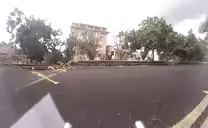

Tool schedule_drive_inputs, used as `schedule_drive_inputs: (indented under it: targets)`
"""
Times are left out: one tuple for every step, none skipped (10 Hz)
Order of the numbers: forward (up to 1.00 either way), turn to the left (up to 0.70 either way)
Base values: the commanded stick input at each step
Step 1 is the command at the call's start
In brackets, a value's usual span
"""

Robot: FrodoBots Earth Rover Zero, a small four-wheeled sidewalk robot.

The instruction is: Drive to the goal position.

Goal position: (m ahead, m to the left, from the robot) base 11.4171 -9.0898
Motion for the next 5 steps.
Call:
schedule_drive_inputs:
  targets:
    - [0.00, -0.68]
    - [0.00, -0.68]
    - [0.00, -0.68]
    - [0.00, -0.68]
    - [0.00, -0.68]
